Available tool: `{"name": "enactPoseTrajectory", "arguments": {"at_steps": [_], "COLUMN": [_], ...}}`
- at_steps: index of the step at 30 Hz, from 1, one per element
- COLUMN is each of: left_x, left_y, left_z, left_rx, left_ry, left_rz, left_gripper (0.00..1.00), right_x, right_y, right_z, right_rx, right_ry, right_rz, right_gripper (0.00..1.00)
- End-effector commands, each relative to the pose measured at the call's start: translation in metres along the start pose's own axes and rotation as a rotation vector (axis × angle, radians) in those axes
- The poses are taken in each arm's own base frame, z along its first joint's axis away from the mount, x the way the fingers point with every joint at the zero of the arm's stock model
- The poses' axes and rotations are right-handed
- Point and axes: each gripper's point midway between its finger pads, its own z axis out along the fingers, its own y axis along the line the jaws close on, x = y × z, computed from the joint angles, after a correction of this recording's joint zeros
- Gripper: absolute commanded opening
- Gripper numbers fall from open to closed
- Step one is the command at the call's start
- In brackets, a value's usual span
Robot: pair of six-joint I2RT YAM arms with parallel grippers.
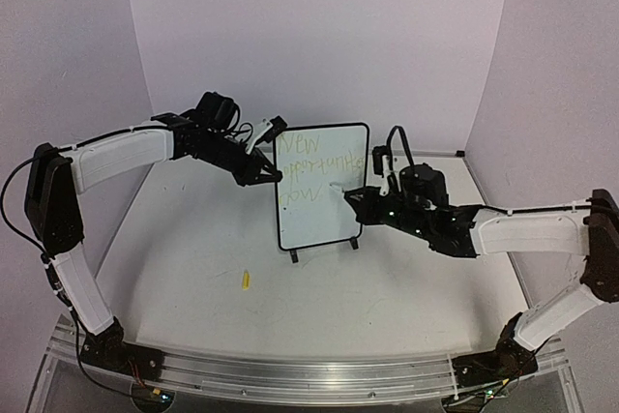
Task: Write a sentence on the whiteboard
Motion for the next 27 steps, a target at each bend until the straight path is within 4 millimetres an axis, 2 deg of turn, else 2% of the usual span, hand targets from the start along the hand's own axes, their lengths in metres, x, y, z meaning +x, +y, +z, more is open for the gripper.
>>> {"name": "enactPoseTrajectory", "arguments": {"at_steps": [1, 7, 13, 23, 27], "left_x": [0.032, 0.035, 0.033, 0.033, 0.03], "left_y": [0.022, 0.024, 0.024, 0.034, 0.034], "left_z": [0.003, 0.006, 0.005, -0.003, -0.006], "left_rx": [-0.138, -0.138, -0.144, -0.225, -0.239], "left_ry": [0.111, 0.117, 0.111, 0.086, 0.064], "left_rz": [-0.02, -0.029, -0.029, -0.02, -0.013], "left_gripper": [0.0, 0.0, 0.01, 0.35, 0.4], "right_x": [-0.037, -0.049, -0.053, -0.056, -0.056], "right_y": [-0.004, -0.012, -0.012, -0.016, -0.016], "right_z": [-0.027, -0.044, -0.051, -0.059, -0.062], "right_rx": [0.021, 0.046, 0.047, 0.068, 0.065], "right_ry": [-0.128, -0.169, -0.183, -0.206, -0.208], "right_rz": [0.003, 0.006, 0.0, -0.005, -0.013], "right_gripper": [0.0, 0.0, 0.0, 0.0, 0.0]}}
